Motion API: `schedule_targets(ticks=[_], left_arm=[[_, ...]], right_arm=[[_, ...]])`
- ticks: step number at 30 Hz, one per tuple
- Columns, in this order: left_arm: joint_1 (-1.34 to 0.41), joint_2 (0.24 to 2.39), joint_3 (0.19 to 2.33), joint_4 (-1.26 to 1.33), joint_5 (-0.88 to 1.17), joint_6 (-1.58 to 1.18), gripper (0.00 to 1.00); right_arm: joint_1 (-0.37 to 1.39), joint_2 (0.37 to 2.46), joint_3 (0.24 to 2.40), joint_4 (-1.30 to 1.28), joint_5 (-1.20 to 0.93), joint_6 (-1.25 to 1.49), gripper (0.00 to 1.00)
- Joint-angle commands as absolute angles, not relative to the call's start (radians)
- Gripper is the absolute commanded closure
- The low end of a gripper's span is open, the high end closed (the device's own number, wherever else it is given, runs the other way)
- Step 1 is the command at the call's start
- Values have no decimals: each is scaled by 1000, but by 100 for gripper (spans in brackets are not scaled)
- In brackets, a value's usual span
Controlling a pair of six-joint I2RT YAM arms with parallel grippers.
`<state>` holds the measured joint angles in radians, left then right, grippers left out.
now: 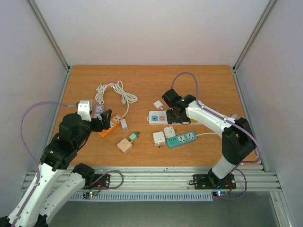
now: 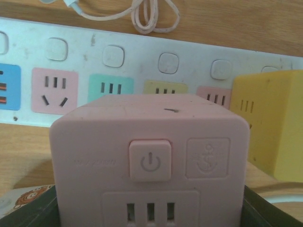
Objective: Insert the plug
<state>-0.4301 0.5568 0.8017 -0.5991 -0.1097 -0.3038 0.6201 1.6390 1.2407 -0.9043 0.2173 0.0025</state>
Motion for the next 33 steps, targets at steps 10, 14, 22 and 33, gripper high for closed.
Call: schedule_targets(ticks=[10, 14, 22, 33], left_arm=[[-434, 577, 805, -579, -133, -287, 1], [-434, 580, 805, -579, -132, -287, 1], [-433, 584, 804, -581, -133, -287, 1], [-428, 592, 805, -586, -133, -287, 1]], right_arm=[[535, 1668, 1259, -849, 141, -49, 68], [517, 1682, 1264, -842, 112, -53, 68], [503, 1718, 1249, -833, 114, -41, 68], [501, 1752, 1240, -886, 159, -26, 68]])
